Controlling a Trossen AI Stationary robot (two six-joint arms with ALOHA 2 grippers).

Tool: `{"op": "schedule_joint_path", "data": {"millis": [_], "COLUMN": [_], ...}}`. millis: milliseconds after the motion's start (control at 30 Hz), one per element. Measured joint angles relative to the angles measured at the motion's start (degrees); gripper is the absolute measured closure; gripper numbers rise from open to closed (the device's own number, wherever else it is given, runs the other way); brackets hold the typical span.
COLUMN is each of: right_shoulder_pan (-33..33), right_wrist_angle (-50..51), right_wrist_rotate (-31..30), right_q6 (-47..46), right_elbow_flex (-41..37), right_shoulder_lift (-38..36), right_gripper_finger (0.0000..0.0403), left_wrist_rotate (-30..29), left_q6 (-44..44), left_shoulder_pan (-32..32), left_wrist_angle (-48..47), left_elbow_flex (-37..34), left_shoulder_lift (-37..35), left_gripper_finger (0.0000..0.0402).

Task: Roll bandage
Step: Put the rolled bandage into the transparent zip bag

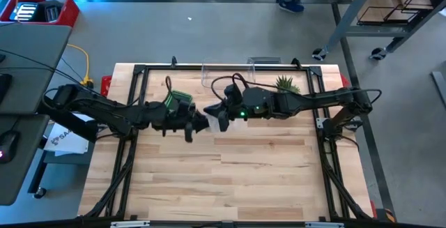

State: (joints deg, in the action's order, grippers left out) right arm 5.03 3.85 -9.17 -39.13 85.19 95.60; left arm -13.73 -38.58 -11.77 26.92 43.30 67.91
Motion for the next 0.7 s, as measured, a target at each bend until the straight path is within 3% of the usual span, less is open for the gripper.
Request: {"op": "schedule_joint_path", "data": {"millis": [200,400,500,667,700], "right_shoulder_pan": [1.0,1.2,2.4,3.6,3.8], "right_wrist_angle": [-1.7,-6.4,-8.7,-10.9,-10.4], "right_wrist_rotate": [1.8,1.3,-1.7,0.0,0.0], "right_q6": [-1.4,-4.5,-5.5,-7.6,-7.6], "right_elbow_flex": [0.0,-0.1,0.0,-0.4,-0.4], "right_shoulder_lift": [0.7,1.7,2.1,3.2,3.1], "right_gripper_finger": [0.0403,0.0403,0.0403,0.0403,0.0403], "left_wrist_rotate": [3.8,-5.6,-6.8,-20.6,-20.1], "left_q6": [6.1,10.5,13.3,16.3,16.4], "left_shoulder_pan": [-0.8,-0.3,1.6,3.0,3.1], "left_wrist_angle": [1.8,6.2,9.4,13.6,15.4], "left_elbow_flex": [0.0,0.0,0.0,0.3,0.2], "left_shoulder_lift": [0.7,2.8,2.8,3.5,4.1], "left_gripper_finger": [0.0391,0.0391,0.0391,0.0391,0.0391]}}
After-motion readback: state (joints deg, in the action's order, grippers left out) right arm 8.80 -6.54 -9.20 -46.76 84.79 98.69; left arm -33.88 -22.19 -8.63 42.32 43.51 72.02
